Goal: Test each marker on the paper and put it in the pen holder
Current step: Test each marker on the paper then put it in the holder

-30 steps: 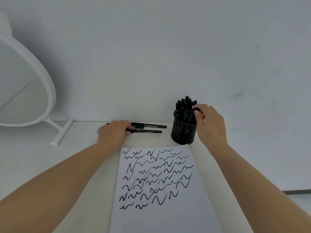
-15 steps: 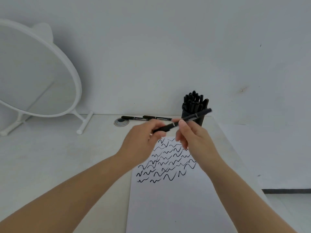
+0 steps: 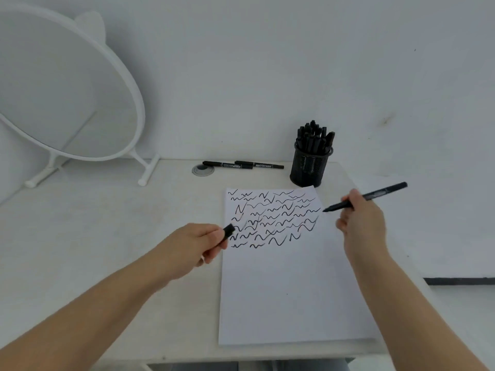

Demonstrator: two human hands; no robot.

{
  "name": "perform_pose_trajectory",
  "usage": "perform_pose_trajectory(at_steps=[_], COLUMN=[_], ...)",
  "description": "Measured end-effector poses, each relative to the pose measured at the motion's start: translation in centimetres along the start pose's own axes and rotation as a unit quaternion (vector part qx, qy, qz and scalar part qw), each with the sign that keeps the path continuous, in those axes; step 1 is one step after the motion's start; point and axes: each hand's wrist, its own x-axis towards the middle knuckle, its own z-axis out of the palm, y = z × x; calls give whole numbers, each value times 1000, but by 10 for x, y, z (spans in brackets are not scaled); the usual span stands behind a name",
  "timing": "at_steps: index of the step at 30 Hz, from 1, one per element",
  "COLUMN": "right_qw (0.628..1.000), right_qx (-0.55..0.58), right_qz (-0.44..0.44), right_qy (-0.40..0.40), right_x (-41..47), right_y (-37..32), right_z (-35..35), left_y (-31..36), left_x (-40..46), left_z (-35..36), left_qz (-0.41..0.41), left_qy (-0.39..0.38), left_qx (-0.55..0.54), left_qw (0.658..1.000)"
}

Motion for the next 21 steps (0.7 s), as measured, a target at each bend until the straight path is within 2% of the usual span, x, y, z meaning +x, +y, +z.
perform_pose_trajectory(at_steps=[2, 5, 7, 12, 18, 21], right_qw=[990, 965, 960, 954, 955, 946], right_qx=[-128, -219, -217, -161, -183, -183], right_qz=[-56, -98, -98, -55, -78, -94], right_qy=[-1, -107, -150, -248, -219, -249], right_x=[4, -19, -33, -49, -54, -55], right_y=[8, 30, 35, 37, 58, 60], right_z=[-17, -7, 3, 26, 30, 28], left_y=[-17, -23, -21, -32, -43, -43], left_x=[0, 9, 16, 25, 20, 22], left_z=[-20, -26, -16, 3, 2, 3], left_qz=[-45, 17, 54, 83, 134, 142], left_qy=[65, 106, 108, 121, 65, 55], left_qx=[-69, -65, -49, 27, 106, 163], left_qw=[994, 992, 992, 989, 983, 975])
